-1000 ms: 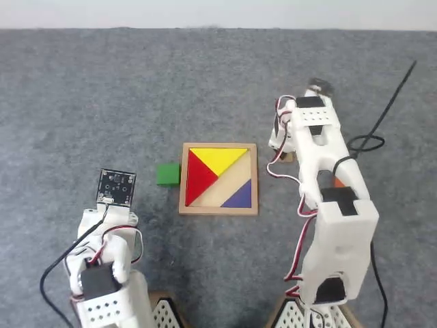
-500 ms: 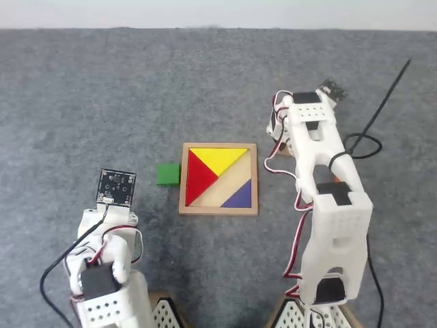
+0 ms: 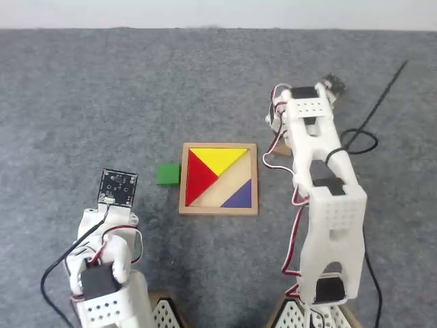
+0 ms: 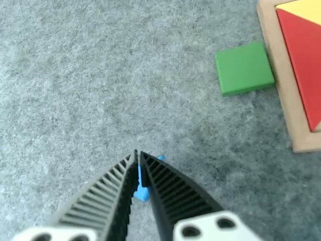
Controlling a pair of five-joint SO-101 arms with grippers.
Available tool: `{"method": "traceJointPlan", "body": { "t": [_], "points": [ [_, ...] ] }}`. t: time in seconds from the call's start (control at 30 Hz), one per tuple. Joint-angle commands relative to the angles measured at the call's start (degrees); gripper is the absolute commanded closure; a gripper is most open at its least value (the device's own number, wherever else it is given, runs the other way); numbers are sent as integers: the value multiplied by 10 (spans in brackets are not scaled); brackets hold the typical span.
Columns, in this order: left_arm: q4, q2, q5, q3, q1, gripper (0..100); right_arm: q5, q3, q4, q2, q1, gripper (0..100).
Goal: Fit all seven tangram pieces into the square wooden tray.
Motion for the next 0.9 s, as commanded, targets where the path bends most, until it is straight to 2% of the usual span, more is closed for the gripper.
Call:
{"method": "traceJointPlan", "body": {
  "t": [0.0,0.13,0.3,0.6,0.73,0.87],
  "points": [
    [4,-11,-7,-1,-2,987,-17,-35,-24,4,-14,689],
    [4,-11,-7,-1,-2,987,-17,-40,-24,13,-10,693],
    [4,-11,-7,0,-2,987,-6,-41,-36,27,-13,776],
    [3,-11,-7,0,-2,987,6,-43,12,23,-14,768],
    [3,-11,-7,0,-3,987,55,-51,73,-11,-14,769],
    [3,-11,-7,0,-3,987,61,-50,88,-28,-11,771]
  ]
}}
